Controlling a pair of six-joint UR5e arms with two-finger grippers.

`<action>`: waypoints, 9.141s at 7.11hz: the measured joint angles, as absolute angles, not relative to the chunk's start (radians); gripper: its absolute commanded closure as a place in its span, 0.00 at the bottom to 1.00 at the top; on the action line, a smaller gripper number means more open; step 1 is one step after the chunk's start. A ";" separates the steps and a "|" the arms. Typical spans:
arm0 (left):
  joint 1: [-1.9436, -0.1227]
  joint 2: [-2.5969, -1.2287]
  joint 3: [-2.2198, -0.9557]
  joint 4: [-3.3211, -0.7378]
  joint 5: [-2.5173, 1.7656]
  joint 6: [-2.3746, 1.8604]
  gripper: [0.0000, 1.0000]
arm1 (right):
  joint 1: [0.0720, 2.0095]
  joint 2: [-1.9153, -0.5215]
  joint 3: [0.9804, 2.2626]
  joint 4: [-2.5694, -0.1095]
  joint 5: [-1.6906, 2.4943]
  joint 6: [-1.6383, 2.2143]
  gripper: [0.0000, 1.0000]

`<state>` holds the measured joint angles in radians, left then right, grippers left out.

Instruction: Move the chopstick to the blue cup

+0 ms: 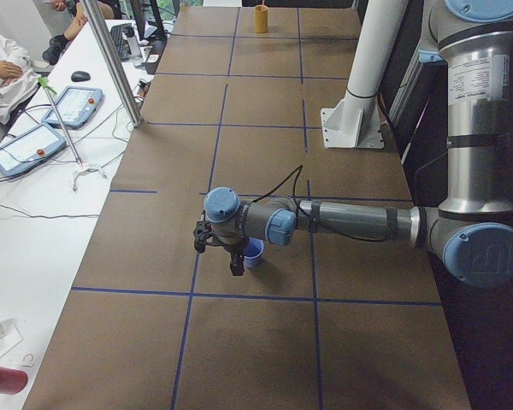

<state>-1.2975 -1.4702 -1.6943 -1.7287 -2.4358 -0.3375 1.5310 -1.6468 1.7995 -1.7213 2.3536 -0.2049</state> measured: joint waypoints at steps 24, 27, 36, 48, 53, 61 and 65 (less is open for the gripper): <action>-0.595 -2.365 -1.509 -1.744 -2.061 -1.386 0.00 | 1.526 -1.632 1.803 -1.692 2.358 -0.200 0.00; -0.618 -2.345 -1.590 -1.739 -2.063 -1.396 0.00 | 1.526 -1.633 1.807 -1.691 2.358 -0.178 0.00; -0.755 -2.096 -1.924 -1.741 -2.089 -1.490 0.00 | 1.549 -1.714 1.793 -1.684 2.280 0.318 0.07; -0.755 -2.067 -1.955 -1.749 -2.090 -1.511 0.00 | 1.568 -1.720 1.621 -1.510 2.370 0.529 0.99; -0.755 -2.061 -1.957 -1.749 -2.089 -1.512 0.00 | 1.576 -1.719 1.625 -1.511 2.400 0.518 1.00; -0.753 -2.044 -1.965 -1.750 -2.089 -1.512 0.00 | 1.684 -1.784 2.106 -1.814 2.472 0.514 1.00; -0.794 -1.989 -1.998 -1.757 -2.091 -1.507 0.00 | 1.605 -1.727 2.180 -1.863 2.884 0.647 1.00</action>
<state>-0.7943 -1.9894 -1.9979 -1.7568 -2.0911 -1.5066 1.6054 -1.7267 2.1802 -1.8629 2.8838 0.6474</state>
